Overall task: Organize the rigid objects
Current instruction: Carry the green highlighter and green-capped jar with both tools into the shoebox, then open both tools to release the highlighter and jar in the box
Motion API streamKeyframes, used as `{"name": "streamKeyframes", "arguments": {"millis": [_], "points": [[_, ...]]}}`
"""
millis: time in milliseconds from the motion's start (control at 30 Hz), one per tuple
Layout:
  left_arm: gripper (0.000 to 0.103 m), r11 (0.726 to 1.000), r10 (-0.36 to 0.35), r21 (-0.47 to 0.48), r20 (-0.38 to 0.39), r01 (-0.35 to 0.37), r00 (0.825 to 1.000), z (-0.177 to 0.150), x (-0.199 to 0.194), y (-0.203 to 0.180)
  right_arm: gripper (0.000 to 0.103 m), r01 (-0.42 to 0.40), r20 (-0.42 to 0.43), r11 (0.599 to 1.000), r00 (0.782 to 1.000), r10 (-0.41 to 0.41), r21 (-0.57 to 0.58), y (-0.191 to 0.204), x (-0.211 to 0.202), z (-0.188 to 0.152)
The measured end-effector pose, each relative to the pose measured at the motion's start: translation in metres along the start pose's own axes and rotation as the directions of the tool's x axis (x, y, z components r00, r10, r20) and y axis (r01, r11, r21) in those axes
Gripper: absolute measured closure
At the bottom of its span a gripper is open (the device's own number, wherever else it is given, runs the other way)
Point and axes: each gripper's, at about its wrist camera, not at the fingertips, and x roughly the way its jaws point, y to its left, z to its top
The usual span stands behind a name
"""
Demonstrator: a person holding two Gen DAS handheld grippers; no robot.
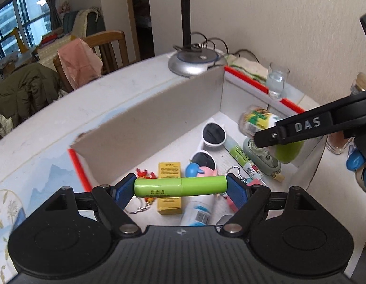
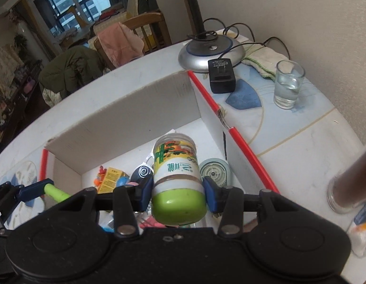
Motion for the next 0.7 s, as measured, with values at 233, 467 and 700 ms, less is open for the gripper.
{"name": "streamKeyframes", "arguments": {"millis": [233, 467, 700], "points": [[0.021, 1.000, -0.018, 0.002, -0.072, 0.018, 0.997, -0.001, 0.023, -0.006, 0.059, -0.004, -0.052, 0.998, 0.999, 0.001, -0.060, 0.005, 0.026, 0.002], [0.021, 1.000, -0.012, 0.005, -0.128, 0.012, 0.992, -0.001, 0.037, -0.009, 0.059, 0.000, -0.092, 0.995, 0.996, -0.009, -0.095, 0.009, 0.040, -0.001], [0.021, 0.999, -0.048, -0.011, -0.212, 0.047, 0.976, 0.002, 0.050, -0.007, 0.059, -0.011, -0.118, 0.995, 0.993, -0.001, -0.103, 0.008, 0.045, -0.005]]}}
